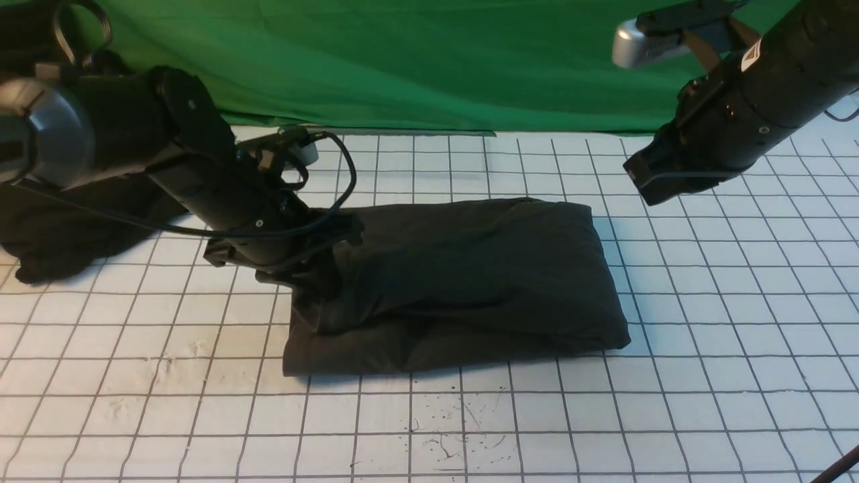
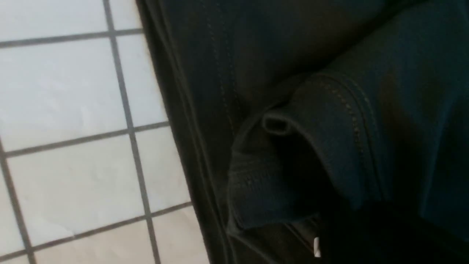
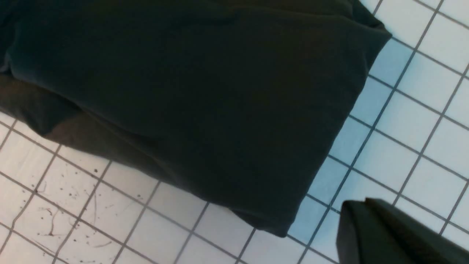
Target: Fold a long-sleeved shirt over a white checkered tablecloth.
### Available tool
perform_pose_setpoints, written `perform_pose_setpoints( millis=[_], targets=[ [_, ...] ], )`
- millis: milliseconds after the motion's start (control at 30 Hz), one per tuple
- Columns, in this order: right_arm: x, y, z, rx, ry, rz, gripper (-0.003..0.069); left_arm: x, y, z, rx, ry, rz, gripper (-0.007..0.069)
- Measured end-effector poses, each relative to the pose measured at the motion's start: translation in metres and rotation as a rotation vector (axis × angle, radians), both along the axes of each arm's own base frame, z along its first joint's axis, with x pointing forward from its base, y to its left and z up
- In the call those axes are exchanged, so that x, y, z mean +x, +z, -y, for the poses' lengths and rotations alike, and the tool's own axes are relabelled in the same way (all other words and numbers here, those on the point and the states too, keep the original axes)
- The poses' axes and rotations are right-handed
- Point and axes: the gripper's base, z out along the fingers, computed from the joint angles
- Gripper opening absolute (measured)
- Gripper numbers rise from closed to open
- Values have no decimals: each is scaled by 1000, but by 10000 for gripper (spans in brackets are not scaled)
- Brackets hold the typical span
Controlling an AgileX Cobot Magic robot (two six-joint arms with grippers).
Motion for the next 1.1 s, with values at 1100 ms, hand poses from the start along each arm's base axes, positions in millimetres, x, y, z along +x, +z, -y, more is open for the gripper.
perform_pose_setpoints(
  millis=[1100],
  targets=[
    [10, -22, -3, -9, -5, -34, -2, 13, 48, -14, 245, -221, 49, 33]
  ],
)
